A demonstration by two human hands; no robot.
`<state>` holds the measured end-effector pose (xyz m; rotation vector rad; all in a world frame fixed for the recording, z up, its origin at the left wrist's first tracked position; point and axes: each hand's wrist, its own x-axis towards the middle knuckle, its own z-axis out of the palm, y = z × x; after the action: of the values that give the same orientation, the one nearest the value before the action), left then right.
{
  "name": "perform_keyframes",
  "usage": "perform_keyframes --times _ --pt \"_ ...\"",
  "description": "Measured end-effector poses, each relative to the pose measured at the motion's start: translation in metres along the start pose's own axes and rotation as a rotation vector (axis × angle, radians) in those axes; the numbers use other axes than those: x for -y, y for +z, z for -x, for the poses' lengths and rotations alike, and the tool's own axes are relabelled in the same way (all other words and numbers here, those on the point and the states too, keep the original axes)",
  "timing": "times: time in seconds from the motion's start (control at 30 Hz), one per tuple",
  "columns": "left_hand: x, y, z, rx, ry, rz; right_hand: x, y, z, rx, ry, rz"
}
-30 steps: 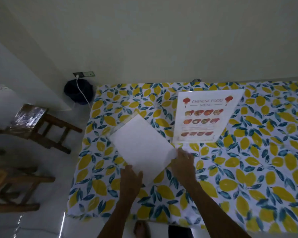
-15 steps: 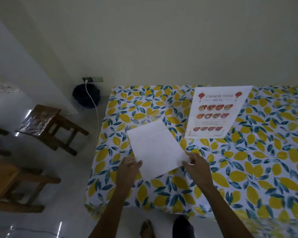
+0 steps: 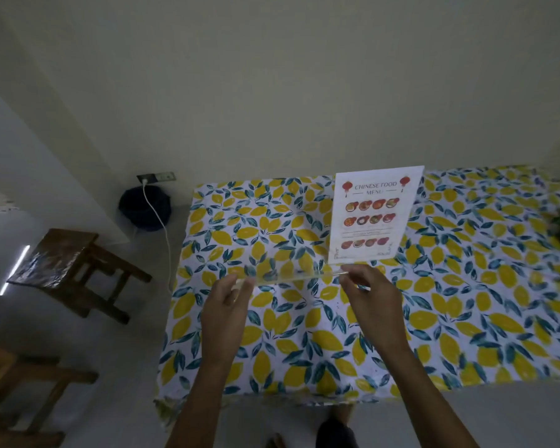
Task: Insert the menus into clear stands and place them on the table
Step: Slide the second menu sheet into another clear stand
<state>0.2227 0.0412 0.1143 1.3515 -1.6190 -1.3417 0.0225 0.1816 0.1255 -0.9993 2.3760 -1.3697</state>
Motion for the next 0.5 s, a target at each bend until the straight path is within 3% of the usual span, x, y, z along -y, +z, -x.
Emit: perform_keyframes --times 0.2,0.37,0.5 --pt "-0.016 0.007 -0.028 -0.014 0.021 -0.146 0.01 0.009 -0.051 -0.03 -0.031 0.022" --pt "-0.008 0.014 -0.087 -0.089 0.238 -0.337 0.003 0.043 -0.107 0.004 0.001 0.072" --pt "0.011 0.025 -0.13 -0.054 0.172 -0.375 -0.021 0.078 -0.136 0.075 0.125 0.091"
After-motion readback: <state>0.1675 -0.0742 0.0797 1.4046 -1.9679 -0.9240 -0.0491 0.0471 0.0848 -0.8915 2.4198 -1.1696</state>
